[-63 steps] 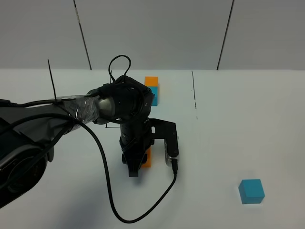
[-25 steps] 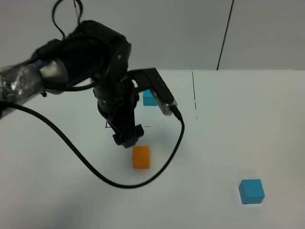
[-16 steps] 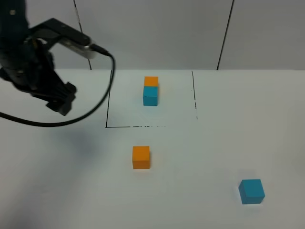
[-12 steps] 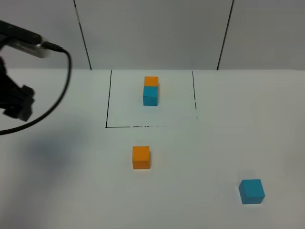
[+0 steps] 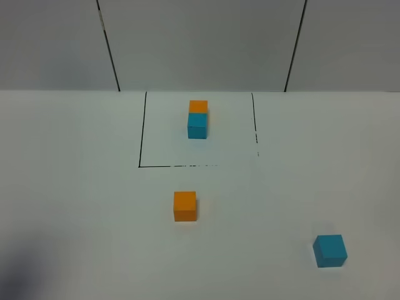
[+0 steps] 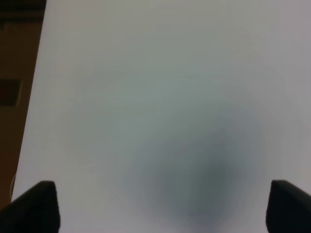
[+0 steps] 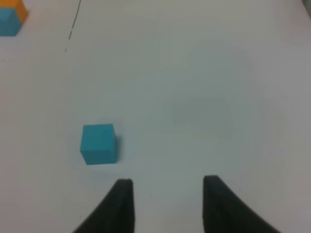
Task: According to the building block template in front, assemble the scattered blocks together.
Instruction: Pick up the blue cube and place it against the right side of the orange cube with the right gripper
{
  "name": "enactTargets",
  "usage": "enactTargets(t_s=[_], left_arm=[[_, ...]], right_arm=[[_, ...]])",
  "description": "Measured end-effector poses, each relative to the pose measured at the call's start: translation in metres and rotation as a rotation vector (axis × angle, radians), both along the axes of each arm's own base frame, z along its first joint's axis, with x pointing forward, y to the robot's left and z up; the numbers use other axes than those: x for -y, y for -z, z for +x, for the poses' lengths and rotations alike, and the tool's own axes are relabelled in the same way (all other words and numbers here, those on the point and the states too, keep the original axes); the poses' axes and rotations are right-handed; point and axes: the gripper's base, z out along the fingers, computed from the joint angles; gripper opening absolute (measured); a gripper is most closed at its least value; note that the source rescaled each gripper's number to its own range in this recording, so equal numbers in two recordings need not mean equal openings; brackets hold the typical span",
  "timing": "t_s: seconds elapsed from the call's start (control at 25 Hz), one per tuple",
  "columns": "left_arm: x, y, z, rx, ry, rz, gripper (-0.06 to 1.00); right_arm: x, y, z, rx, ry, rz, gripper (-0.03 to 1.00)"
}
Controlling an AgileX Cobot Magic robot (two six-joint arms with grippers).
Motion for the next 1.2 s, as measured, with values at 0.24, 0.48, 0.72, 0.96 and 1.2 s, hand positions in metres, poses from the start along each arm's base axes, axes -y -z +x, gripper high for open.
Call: enactTargets(t_s=[0.24,0.48,0.72,0.96,1.2], left_arm=[[0.010,0.024,-0.069,0.178,0.028,-0.080,0.84],[0.021,0.060,-0.104,0.275,0.096,-0.179,0.81],[0.028,0.088,-0.113,0.298,0.188,-0.182,0.75],[0.030,0.096,-0.113,0.278,0.235,-0.167,0.64],[0.030,0.097,-0.122,0.327,0.265,-0.159,0.54]], right_arm=[[0.000,0.000,0.000,0.000,0.000,0.000,0.00],[0.000,0.000,0.000,0.000,0.000,0.000,0.00],[0.000,0.000,0.000,0.000,-0.001,0.001,0.00],[0.000,0.000,0.000,0.000,-0.001,0.001,0.00],[0.000,0.000,0.000,0.000,-0.001,0.001,0.00]])
